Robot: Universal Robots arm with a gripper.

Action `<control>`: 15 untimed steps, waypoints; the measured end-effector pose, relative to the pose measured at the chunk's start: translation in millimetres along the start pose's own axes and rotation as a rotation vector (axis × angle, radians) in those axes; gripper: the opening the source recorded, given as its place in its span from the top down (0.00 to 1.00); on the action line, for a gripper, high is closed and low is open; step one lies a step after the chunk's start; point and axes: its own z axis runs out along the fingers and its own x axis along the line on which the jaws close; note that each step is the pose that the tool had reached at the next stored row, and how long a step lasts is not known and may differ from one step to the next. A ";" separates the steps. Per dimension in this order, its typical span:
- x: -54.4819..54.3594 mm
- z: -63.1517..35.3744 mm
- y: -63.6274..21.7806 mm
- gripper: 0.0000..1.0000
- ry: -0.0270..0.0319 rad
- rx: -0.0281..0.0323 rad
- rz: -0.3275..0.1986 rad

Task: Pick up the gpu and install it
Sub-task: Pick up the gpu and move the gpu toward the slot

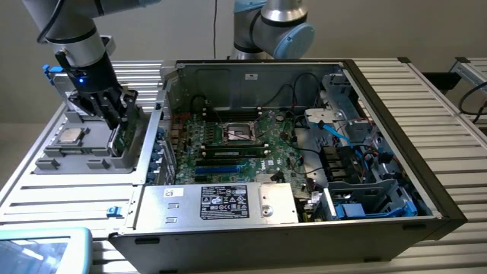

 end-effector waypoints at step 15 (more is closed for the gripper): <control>0.2 -31.3 1.4 0.73 0.0002 0.0000 0.000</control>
